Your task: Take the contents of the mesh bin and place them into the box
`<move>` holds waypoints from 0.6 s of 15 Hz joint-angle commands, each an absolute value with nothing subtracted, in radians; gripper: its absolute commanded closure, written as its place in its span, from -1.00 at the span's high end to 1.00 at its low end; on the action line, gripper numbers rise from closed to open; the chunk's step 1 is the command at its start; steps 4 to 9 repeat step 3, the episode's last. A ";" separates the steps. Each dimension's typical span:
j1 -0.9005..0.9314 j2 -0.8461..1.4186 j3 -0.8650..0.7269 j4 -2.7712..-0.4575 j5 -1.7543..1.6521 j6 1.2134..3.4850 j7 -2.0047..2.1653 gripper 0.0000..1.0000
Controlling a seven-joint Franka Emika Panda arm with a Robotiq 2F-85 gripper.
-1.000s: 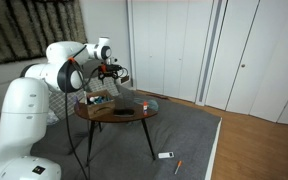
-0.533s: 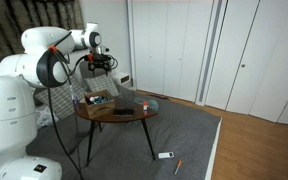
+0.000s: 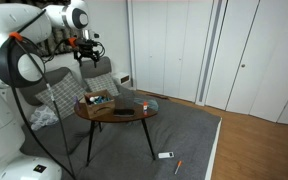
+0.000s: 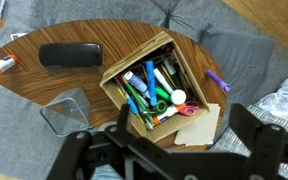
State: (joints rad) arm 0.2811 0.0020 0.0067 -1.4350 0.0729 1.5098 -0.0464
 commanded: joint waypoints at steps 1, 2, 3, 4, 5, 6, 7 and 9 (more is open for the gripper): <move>0.230 0.000 0.058 -1.437 0.074 1.505 -0.046 1.00; 0.230 0.001 0.058 -1.444 0.074 1.506 -0.046 1.00; 0.230 0.001 0.058 -1.450 0.074 1.506 -0.046 1.00; 0.230 0.001 0.058 -1.450 0.074 1.506 -0.046 1.00; 0.230 0.001 0.058 -1.450 0.074 1.506 -0.046 1.00; 0.230 0.001 0.058 -1.450 0.074 1.506 -0.046 1.00; 0.230 0.001 0.058 -1.450 0.074 1.506 -0.046 1.00; 0.230 0.001 0.058 -1.450 0.074 1.506 -0.046 1.00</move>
